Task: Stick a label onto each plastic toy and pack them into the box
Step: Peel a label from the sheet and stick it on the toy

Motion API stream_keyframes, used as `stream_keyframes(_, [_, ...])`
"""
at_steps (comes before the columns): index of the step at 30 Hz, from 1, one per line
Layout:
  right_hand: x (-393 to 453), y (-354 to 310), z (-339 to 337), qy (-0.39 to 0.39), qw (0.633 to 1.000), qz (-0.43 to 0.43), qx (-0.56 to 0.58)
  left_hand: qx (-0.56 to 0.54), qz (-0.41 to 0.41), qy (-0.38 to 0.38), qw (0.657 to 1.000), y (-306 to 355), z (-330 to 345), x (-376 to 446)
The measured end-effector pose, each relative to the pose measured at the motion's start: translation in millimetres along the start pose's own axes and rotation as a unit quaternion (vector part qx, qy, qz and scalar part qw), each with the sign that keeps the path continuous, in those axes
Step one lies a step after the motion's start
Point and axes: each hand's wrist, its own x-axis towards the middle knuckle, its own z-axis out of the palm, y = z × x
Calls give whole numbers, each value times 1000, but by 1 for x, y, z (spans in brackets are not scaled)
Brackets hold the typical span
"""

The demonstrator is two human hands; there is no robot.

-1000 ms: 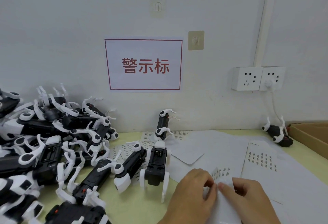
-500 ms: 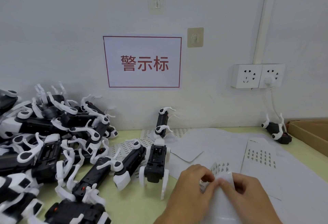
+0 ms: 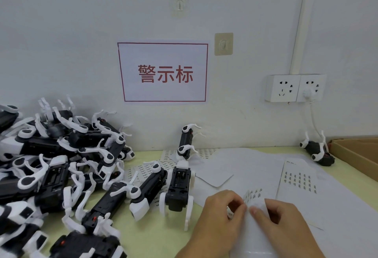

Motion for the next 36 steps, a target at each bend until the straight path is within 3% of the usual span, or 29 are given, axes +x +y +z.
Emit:
stream_keyframes(8, [7, -1, -13, -17, 997, 69, -31, -149, -150, 80, 974, -7, -10, 8])
stream_keyframes(14, [6, -3, -13, 14, 993, 87, -82, -155, -142, 74, 975, -8, -8, 6])
stream_keyframes(21, [8, 4, -7, 62, 978, 45, -195, -129, -145, 84, 977, -8, -6, 8])
stream_keyframes(26, [5, 0, -6, 77, 950, 32, -300, -118, -131, 80, 981, -11, -6, 6])
stream_keyframes(28, [3, 0, -5, 75, 956, 9, -285, -121, -127, 77, 981, -10, -6, 6])
stream_keyframes(32, [-3, -2, 2, 76, 982, -89, -149, -108, -113, 63, 986, -7, -6, 5])
stream_keyframes(36, [-6, 0, 8, 73, 983, -141, -96, -103, -93, 40, 990, -4, -5, 4])
